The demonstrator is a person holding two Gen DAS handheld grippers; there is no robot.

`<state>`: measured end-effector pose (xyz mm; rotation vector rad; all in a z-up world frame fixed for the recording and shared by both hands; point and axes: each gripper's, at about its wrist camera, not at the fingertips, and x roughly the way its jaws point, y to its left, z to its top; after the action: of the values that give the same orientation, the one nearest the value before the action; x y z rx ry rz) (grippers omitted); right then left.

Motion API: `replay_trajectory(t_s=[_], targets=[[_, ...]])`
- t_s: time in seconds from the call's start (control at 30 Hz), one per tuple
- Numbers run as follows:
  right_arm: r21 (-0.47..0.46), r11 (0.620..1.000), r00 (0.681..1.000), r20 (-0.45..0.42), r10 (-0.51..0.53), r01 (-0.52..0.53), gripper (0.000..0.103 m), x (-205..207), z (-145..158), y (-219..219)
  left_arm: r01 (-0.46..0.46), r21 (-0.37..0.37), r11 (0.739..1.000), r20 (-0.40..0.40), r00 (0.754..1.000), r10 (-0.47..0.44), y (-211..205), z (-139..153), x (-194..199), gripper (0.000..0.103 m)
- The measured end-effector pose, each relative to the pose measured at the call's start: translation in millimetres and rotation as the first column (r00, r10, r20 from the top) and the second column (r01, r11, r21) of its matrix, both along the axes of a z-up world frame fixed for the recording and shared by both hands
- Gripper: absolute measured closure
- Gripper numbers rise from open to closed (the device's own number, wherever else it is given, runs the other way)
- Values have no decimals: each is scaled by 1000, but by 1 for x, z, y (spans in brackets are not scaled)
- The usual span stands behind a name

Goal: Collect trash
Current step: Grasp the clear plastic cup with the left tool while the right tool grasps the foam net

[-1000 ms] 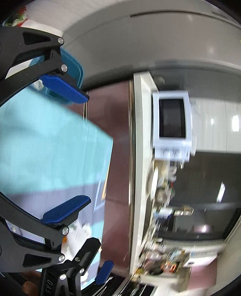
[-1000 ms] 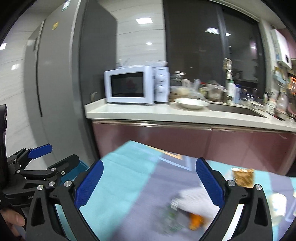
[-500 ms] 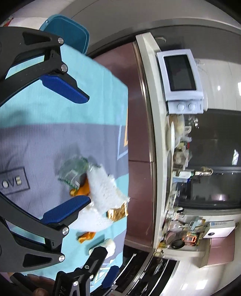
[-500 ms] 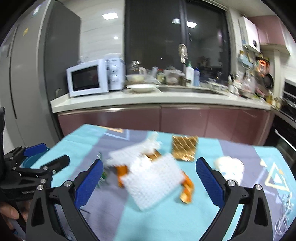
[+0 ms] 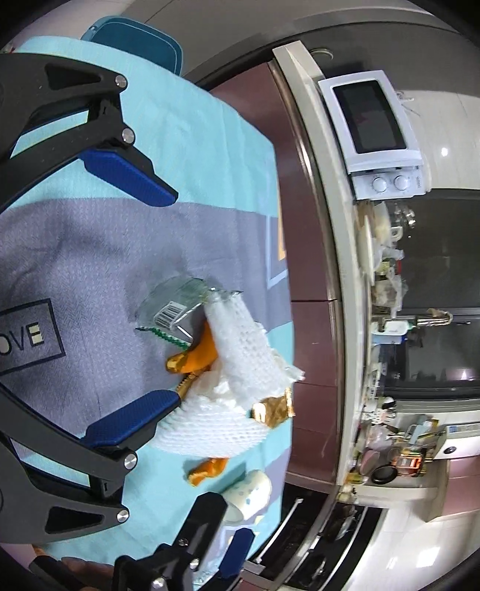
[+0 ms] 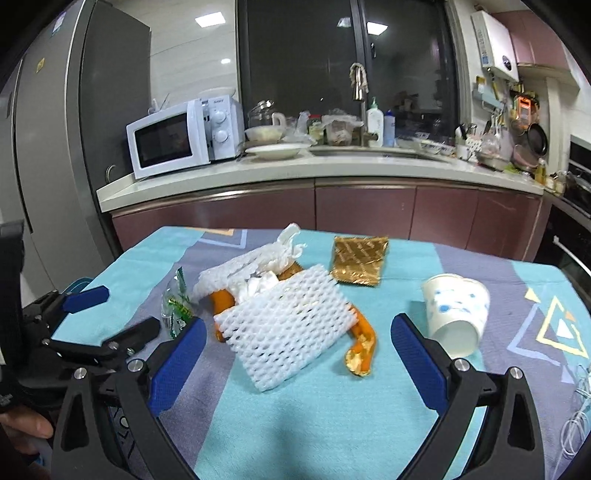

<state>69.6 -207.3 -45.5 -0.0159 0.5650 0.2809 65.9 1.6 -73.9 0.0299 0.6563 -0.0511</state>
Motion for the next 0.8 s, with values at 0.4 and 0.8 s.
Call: replay_trajectory(t_s=[0.4,0.8], targets=[[50,998,995,-98,30,-25,7,32,-20,7,27,-13,1000,-59,998,-27,-2,-18,31,5],[94,995,983,-181,34,-17,7,56,-32,9,10,14,1000,-94,996,-8,-5,-23,52,24]])
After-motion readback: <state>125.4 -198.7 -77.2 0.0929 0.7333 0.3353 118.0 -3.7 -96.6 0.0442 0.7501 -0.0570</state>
